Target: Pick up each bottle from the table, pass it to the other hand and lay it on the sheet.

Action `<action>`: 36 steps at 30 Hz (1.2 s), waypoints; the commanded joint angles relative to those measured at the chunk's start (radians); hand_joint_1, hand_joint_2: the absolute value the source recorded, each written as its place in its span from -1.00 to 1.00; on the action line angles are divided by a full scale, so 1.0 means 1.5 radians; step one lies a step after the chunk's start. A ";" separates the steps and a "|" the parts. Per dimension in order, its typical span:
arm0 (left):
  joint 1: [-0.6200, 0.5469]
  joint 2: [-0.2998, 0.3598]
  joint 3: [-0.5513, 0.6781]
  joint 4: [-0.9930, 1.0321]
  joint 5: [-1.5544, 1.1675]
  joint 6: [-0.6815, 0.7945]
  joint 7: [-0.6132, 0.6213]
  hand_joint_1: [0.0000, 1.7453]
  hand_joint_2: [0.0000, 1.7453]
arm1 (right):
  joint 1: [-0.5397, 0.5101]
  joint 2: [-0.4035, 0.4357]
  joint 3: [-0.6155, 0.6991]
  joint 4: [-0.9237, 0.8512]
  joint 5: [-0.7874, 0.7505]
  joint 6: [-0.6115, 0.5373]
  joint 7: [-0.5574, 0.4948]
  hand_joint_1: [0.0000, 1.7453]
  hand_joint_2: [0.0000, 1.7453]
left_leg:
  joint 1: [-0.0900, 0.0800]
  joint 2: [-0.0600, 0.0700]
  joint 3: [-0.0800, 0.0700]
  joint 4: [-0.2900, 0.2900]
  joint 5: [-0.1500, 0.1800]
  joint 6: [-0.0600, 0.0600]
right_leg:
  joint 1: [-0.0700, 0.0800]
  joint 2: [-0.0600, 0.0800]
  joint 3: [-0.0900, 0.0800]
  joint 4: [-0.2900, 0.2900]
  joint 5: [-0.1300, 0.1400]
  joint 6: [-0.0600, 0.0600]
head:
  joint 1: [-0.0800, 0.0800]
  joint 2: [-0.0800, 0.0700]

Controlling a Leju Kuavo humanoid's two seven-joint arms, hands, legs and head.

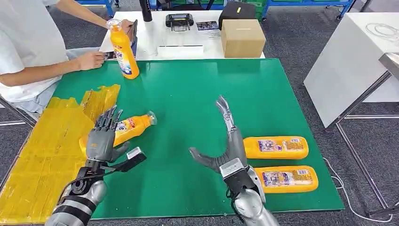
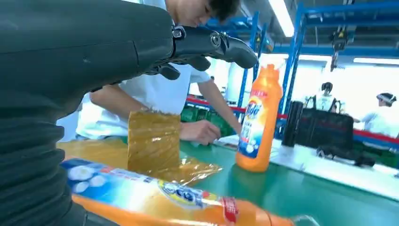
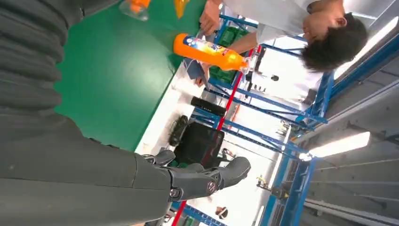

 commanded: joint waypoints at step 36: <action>0.201 -0.107 0.065 -0.363 0.716 -0.462 -0.181 -1.00 1.00 | -0.075 -0.346 -0.097 0.162 0.381 0.128 0.187 -1.00 1.00 | -0.001 -0.001 -0.001 0.000 -0.001 0.002 | -0.002 0.000 0.001 -0.002 0.001 0.002 | 0.000 0.000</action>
